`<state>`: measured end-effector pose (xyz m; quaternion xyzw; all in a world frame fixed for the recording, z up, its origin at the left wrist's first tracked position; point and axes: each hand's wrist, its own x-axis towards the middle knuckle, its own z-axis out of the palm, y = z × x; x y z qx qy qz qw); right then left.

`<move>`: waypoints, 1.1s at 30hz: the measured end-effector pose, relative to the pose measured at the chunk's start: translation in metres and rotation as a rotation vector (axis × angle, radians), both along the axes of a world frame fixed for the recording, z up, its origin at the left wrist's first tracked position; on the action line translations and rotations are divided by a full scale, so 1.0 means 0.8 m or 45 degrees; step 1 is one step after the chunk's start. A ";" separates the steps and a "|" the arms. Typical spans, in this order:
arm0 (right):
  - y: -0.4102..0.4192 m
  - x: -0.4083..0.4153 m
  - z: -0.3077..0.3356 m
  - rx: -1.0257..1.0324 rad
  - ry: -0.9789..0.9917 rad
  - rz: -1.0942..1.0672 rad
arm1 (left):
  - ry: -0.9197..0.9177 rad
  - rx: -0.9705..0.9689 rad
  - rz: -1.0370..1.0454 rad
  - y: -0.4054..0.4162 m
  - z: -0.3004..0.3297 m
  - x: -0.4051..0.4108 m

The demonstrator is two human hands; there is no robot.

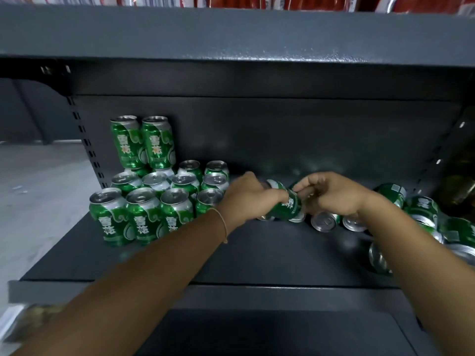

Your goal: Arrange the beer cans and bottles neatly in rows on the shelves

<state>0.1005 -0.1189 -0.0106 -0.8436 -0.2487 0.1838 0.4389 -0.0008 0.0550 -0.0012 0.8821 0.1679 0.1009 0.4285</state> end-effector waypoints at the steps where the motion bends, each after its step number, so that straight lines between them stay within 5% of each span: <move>1: -0.001 -0.001 0.004 0.002 -0.057 0.072 | -0.029 -0.003 0.001 0.006 0.009 0.003; 10: 0.049 -0.039 0.037 0.233 -0.363 0.078 | -0.130 -0.018 -0.125 0.050 0.067 0.002; 19: 0.114 -0.052 0.043 0.637 -0.130 -0.006 | -0.341 -0.220 -0.106 0.100 0.074 -0.001; 23: 0.146 -0.050 0.037 0.644 -0.094 -0.107 | -0.457 -0.544 -0.056 0.132 0.075 -0.018; 30: 0.208 -0.031 0.039 0.626 -0.211 -0.172 | -0.353 0.540 -0.098 0.183 0.038 -0.072; 33: 0.237 -0.026 0.041 0.609 -0.238 -0.178 | -0.276 0.772 -0.132 0.198 0.021 -0.083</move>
